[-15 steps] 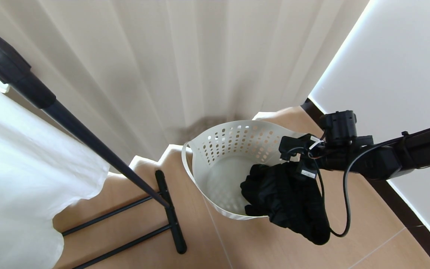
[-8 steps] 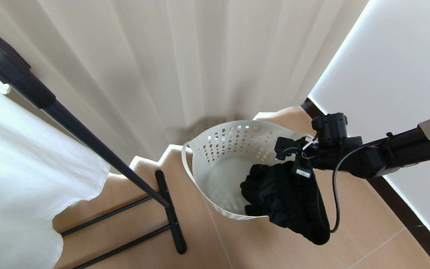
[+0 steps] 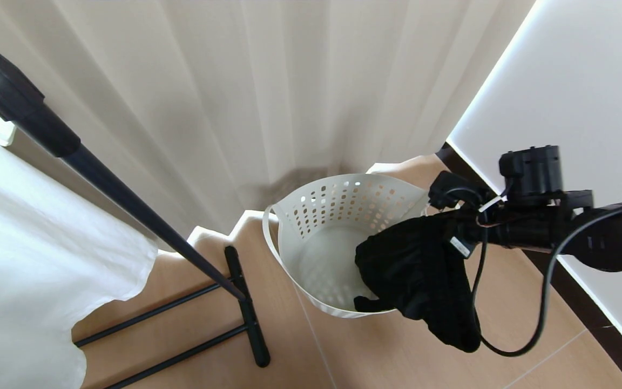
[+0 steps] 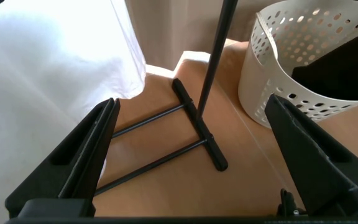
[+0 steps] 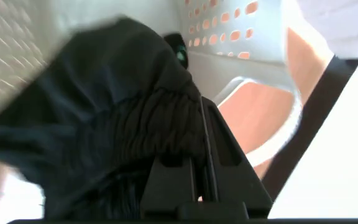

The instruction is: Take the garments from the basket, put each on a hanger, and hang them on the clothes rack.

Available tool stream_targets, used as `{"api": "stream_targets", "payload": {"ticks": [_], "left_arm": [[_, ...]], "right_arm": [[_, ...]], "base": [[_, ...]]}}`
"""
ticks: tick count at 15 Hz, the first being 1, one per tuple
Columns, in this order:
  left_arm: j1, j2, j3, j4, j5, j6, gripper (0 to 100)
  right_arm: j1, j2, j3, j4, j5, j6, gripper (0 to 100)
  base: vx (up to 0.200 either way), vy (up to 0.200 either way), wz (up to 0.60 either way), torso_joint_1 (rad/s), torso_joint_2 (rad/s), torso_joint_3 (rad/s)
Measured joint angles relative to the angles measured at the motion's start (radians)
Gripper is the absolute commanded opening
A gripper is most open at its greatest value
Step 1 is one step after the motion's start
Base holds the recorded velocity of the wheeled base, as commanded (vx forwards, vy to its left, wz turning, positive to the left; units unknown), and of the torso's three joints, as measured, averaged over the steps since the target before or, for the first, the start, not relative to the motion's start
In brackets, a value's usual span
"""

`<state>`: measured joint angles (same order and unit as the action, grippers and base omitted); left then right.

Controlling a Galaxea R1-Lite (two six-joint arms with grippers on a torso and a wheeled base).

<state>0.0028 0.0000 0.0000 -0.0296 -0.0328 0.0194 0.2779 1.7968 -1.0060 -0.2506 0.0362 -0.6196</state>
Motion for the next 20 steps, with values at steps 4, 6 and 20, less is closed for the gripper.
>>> {"api": "stream_targets", "payload": {"ticks": [4,6,20], "left_arm": [[0.0,0.0,0.0,0.0,-0.001,0.0,100],[0.0,0.0,0.0,0.001,-0.001,0.0,100],[0.0,0.0,0.0,0.003,-0.001,0.0,100]], "right_arm": [[0.095,-0.318,0.12,0.013,0.021,0.395,0],[0.172,-0.469,0.153,0.019,0.026,0.547,0],[0.253,-0.601,0.249,-0.109,0.035,0.583,0]], "base": [[0.0,0.0,0.0,0.0,0.0,0.0],[0.0,0.0,0.0,0.0,0.0,0.0],[0.0,0.0,0.0,0.001,-0.02,0.123]]}}
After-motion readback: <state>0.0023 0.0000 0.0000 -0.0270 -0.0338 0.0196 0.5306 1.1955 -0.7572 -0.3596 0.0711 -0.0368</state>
